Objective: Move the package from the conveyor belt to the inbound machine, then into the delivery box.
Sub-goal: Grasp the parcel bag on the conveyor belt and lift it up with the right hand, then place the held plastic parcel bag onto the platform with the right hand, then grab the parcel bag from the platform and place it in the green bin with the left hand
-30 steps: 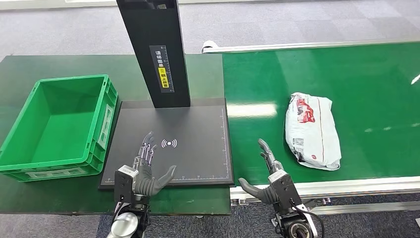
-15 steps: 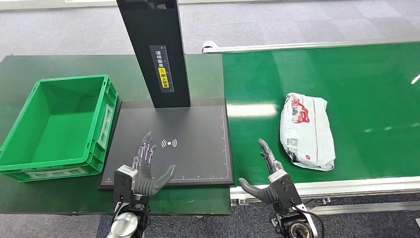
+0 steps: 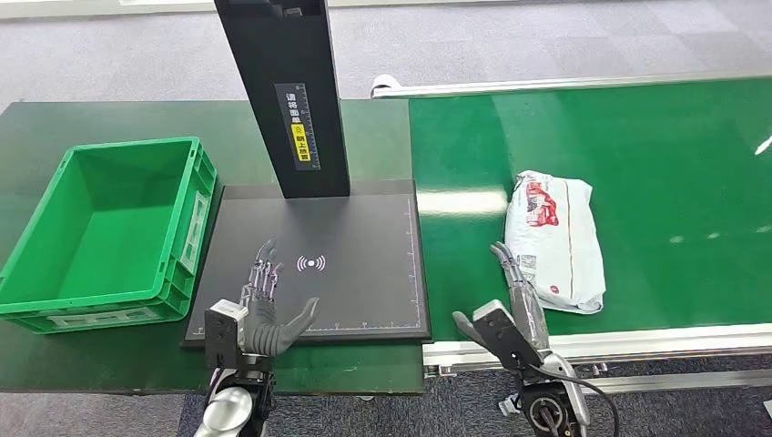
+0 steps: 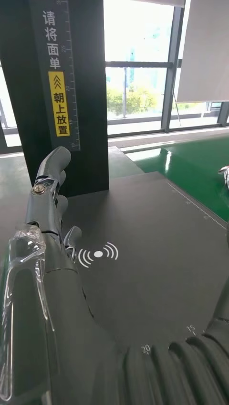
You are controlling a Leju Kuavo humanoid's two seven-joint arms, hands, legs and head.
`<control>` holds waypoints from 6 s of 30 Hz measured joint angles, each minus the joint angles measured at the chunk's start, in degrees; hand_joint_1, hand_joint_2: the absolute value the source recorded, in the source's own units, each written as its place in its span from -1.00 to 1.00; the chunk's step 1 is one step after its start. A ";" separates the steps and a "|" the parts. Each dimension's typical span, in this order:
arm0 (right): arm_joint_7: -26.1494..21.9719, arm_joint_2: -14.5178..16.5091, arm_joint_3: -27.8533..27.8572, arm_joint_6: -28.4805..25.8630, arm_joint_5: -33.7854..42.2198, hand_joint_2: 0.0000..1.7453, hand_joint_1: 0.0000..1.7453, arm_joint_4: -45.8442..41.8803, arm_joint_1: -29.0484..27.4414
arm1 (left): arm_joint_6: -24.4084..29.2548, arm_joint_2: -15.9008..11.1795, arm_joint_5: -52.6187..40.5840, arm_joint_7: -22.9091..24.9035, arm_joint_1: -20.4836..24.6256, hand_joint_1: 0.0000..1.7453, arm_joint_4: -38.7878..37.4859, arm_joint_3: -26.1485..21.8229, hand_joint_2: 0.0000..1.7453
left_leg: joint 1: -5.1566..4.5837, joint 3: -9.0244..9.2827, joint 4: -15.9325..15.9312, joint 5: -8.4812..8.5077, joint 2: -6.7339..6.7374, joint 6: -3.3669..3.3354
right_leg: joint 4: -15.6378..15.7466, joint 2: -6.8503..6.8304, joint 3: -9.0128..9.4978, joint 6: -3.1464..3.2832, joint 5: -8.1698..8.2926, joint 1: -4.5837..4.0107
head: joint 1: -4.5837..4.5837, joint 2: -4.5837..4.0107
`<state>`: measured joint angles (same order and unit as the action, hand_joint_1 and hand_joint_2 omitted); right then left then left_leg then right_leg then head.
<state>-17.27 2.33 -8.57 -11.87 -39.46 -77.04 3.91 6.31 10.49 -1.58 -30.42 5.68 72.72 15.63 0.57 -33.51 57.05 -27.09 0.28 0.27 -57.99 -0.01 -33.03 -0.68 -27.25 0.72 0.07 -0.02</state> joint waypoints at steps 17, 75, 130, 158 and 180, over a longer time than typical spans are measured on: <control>8.21 -2.50 -3.34 -6.58 -22.07 1.00 -1.00 14.78 14.52 | 0.64 0.01 1.87 -0.03 0.96 -1.00 -0.37 0.94 1.00 | 0.00 0.04 0.01 0.06 0.04 -0.03 | 0.00 0.01 0.04 0.00 0.04 0.00 | -0.01 -0.01; 1.49 0.55 5.51 5.43 4.67 1.00 1.00 32.61 22.07 | 3.45 -0.72 3.83 -0.37 3.64 -1.00 -2.86 2.48 1.00 | 0.01 0.07 0.01 0.09 -0.11 -0.05 | -0.01 -0.02 0.07 -0.01 0.05 -0.01 | -0.02 0.01; 3.07 2.04 -14.89 15.13 21.43 1.00 -1.00 4.88 13.78 | 4.39 0.02 -0.64 1.21 1.35 -1.00 2.01 -5.68 1.00 | 0.02 0.05 0.00 0.09 -0.06 -0.04 | 0.00 -0.01 0.04 0.00 0.03 -0.02 | 0.00 0.00; -1.97 0.85 -0.86 16.28 33.22 1.00 -1.00 -12.21 1.31 | -3.67 3.48 -6.25 2.95 1.25 -1.00 -3.63 2.22 1.00 | 0.00 0.05 0.01 0.06 -0.04 -0.05 | 0.02 -0.01 0.03 -0.01 0.03 0.01 | -0.01 0.00; -2.66 2.54 -0.53 17.95 35.20 1.00 -1.00 -13.62 -0.89 | 17.86 4.13 -26.79 2.14 5.54 -1.00 -17.12 11.20 1.00 | 0.00 0.05 0.01 0.05 -0.04 -0.05 | 0.02 -0.01 0.04 -0.01 0.03 0.01 | -0.01 0.01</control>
<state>-19.93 4.87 -9.09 6.08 -4.26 -90.66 3.02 24.17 14.62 -28.37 -28.28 11.22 55.60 26.82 0.56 -33.46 57.06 -27.04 0.24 0.22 -57.97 -0.02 -32.99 -0.69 -27.22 0.73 0.05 -0.01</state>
